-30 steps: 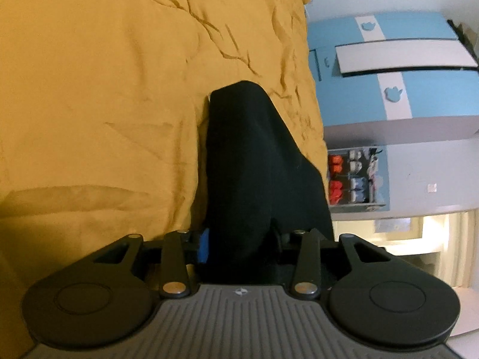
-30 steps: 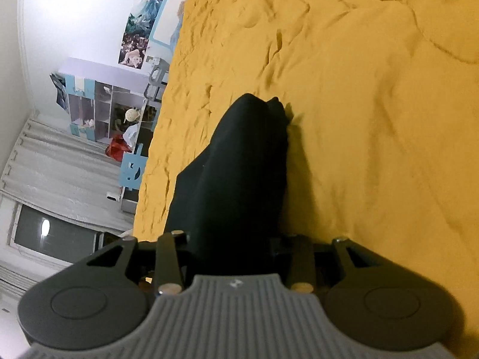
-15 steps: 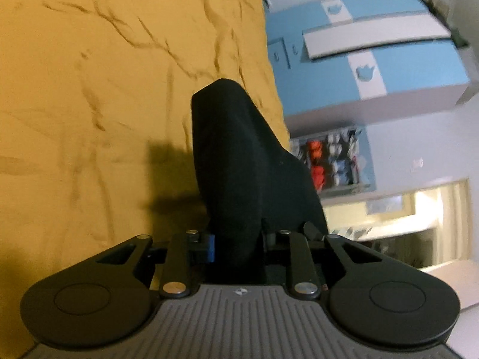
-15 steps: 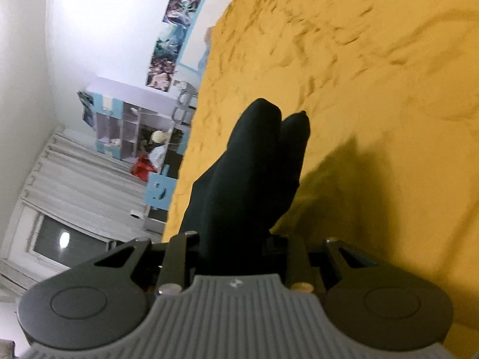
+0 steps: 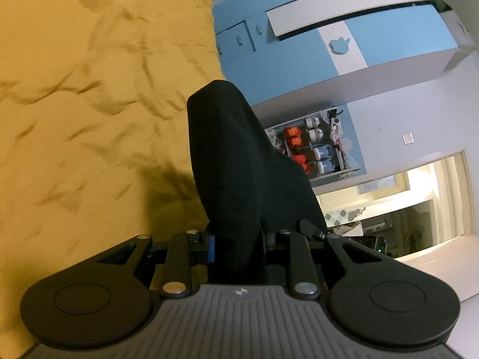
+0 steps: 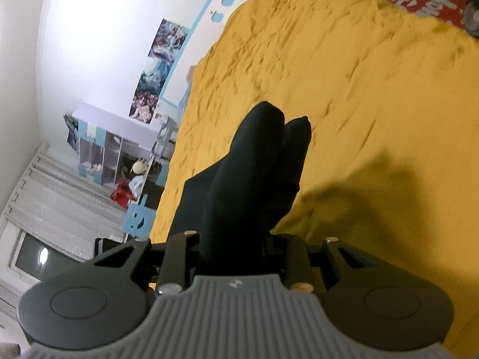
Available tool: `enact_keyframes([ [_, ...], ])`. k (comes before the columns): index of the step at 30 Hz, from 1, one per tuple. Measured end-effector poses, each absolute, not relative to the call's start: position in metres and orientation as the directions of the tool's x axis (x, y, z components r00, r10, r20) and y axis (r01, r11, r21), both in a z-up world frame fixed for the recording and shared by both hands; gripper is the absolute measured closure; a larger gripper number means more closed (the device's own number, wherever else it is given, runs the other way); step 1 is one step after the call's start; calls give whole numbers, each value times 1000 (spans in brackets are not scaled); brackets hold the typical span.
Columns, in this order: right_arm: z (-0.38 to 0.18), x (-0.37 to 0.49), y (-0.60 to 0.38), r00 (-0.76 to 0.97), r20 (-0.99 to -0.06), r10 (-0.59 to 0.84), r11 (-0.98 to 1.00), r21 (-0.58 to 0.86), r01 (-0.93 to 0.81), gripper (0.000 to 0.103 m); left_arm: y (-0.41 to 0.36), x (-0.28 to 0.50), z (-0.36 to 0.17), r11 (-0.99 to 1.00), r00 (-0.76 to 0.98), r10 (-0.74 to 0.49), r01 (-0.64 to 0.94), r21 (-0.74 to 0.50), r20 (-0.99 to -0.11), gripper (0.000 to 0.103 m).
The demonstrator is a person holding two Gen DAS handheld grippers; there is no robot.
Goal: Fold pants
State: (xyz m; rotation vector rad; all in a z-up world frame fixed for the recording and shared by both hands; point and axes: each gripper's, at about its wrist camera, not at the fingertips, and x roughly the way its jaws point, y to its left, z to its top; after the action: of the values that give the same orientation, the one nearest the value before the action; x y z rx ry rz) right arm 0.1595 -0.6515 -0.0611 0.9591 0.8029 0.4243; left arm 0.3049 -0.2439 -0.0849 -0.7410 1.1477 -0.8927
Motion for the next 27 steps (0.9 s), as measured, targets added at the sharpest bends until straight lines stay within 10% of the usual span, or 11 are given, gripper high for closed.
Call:
enact_keyframes([
  [18, -164, 195, -709, 600, -455, 657, 515, 853, 83, 73, -261, 325, -169, 541, 129, -840, 125, -831, -527, 59],
  [27, -128, 120, -718, 646, -578, 499, 688, 717, 110, 62, -264, 251, -125, 666, 116, -705, 447, -597, -699, 54],
])
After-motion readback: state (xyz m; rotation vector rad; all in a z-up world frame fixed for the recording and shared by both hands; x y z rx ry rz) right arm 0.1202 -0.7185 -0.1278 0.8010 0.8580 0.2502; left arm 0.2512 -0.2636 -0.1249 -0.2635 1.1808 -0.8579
